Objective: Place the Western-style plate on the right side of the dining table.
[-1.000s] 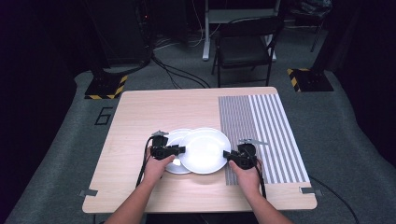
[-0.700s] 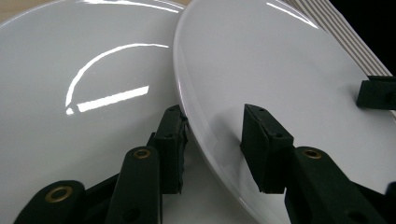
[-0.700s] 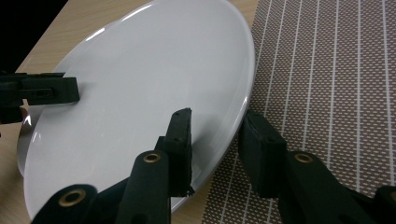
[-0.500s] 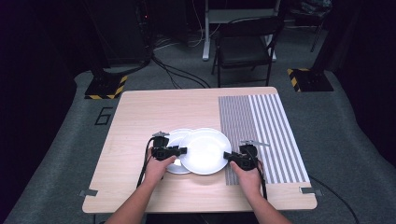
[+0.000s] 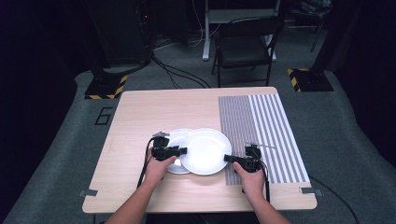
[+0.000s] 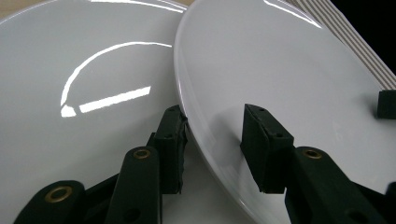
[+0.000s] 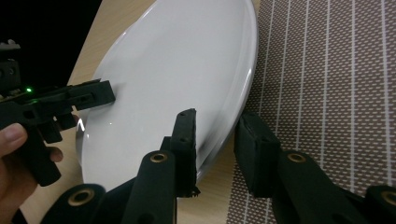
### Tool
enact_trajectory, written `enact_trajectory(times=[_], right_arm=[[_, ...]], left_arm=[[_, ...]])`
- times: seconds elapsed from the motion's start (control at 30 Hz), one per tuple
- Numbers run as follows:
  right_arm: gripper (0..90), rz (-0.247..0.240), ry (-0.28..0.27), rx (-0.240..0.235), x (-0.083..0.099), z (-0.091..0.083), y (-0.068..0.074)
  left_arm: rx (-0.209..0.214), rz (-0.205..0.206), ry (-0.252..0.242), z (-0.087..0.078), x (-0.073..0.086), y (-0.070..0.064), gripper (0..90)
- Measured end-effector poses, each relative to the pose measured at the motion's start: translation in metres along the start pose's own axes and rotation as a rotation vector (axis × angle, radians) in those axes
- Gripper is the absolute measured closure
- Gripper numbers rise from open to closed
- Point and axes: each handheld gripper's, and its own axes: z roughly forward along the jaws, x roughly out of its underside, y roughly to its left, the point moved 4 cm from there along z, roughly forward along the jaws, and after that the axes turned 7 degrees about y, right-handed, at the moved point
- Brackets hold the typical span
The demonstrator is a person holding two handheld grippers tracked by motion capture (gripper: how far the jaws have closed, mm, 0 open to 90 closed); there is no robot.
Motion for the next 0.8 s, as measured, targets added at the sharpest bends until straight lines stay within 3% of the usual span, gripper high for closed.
enact_trajectory(times=[0.3, 0.57, 0.8], right_arm=[[71.3, 0.035, 0.007, -0.031, 0.0034, -0.0028, 0.0012], [72.8, 0.012, 0.024, -0.035, 0.0081, -0.0043, 0.0022], [73.2, 0.026, 0.029, -0.048, 0.0091, -0.0029, -0.0005]], left_arm=[[-0.004, -0.002, 0.003, 0.0, 0.0007, 0.0003, 60.2], [-0.004, -0.004, 0.001, 0.0, 0.0005, -0.0001, 60.7], [-0.008, -0.021, -0.002, -0.0006, 0.0003, -0.0022, 61.6]])
